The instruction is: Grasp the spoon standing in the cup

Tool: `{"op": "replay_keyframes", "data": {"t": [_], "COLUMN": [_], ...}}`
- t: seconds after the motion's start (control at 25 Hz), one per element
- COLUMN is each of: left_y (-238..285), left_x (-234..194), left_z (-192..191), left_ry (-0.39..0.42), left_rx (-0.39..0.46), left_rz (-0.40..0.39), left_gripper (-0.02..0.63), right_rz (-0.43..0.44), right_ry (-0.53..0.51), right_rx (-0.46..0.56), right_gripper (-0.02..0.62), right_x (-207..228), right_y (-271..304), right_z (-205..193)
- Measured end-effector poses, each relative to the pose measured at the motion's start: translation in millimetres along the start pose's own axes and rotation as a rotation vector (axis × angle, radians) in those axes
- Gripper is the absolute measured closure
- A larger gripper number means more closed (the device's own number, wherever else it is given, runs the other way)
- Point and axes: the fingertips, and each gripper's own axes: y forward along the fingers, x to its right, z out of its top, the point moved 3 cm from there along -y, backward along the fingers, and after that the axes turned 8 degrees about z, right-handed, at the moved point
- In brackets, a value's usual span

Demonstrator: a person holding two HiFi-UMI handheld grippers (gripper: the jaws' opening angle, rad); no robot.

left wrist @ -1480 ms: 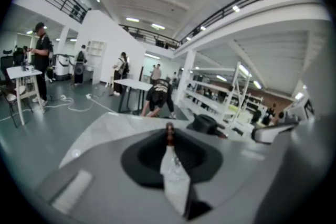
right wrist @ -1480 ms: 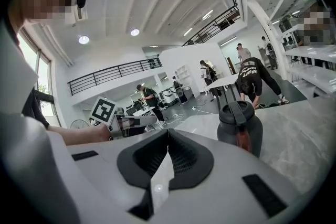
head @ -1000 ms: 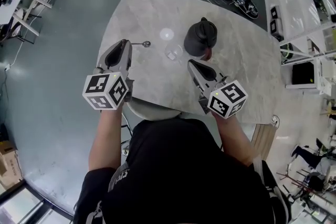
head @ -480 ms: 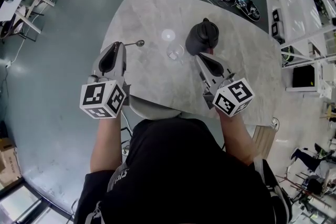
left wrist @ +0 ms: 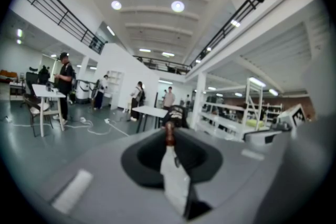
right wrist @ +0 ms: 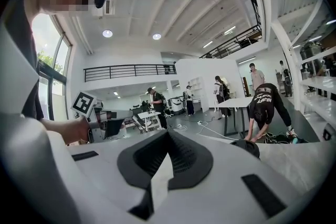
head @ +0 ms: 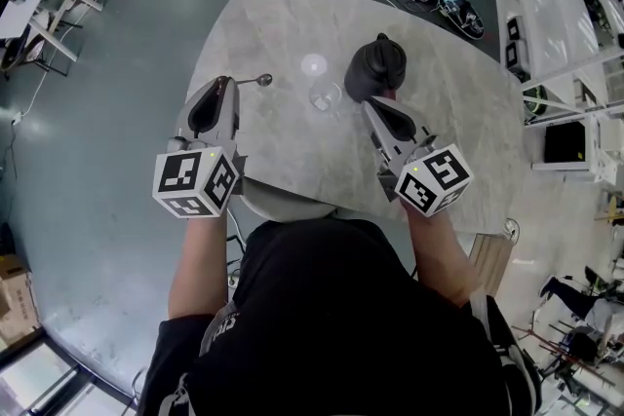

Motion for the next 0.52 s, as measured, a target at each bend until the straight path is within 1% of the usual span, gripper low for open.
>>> {"op": "replay_keyframes", "data": {"t": [0.52], "left_y": [3.4], "left_x": [6.3], "left_z": [-1.3], "left_ry": [0.003], "left_rx": [-0.005], "left_rz": [-0.011], "left_gripper": [0.558], "right_rz": [0.016], "right_ry": [0.01], "right_rx": [0.002], "right_gripper": [0.604], "right_x": [2.2], "right_y": [-0.9], "right_z": [-1.5]}}
